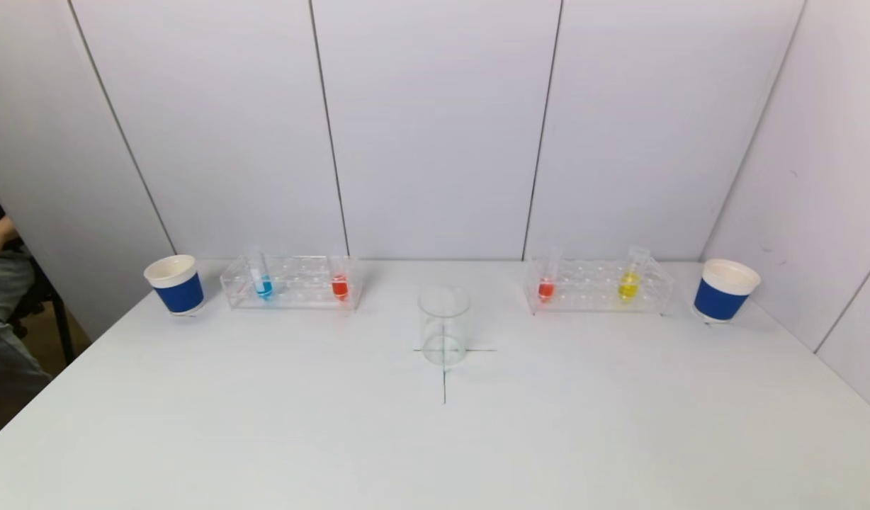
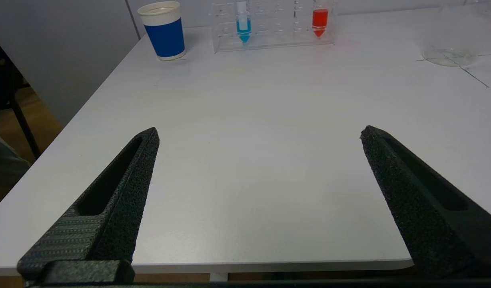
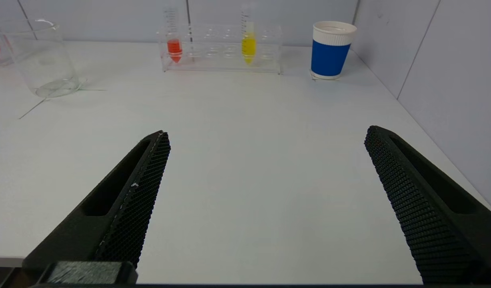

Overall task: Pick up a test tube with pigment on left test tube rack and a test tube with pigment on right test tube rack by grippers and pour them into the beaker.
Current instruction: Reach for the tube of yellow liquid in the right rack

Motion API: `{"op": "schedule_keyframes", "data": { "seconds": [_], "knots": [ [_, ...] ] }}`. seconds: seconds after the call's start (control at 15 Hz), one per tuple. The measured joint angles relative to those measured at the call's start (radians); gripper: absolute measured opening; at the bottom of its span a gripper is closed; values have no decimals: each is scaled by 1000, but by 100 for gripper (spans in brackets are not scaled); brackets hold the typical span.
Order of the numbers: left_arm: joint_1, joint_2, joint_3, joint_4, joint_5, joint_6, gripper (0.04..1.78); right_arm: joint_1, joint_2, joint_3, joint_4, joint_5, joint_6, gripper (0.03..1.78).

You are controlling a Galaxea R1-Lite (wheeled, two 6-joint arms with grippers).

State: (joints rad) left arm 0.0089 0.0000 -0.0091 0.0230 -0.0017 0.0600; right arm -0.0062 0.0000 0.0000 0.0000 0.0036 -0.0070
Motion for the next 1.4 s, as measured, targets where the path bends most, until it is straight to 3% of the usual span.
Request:
{"op": "schedule_keyframes", "data": {
  "seconds": [1.4],
  "knots": [
    [0,0,0,0,0,0,176,0,0,-9,-27,-9,-11,177]
  ]
}}
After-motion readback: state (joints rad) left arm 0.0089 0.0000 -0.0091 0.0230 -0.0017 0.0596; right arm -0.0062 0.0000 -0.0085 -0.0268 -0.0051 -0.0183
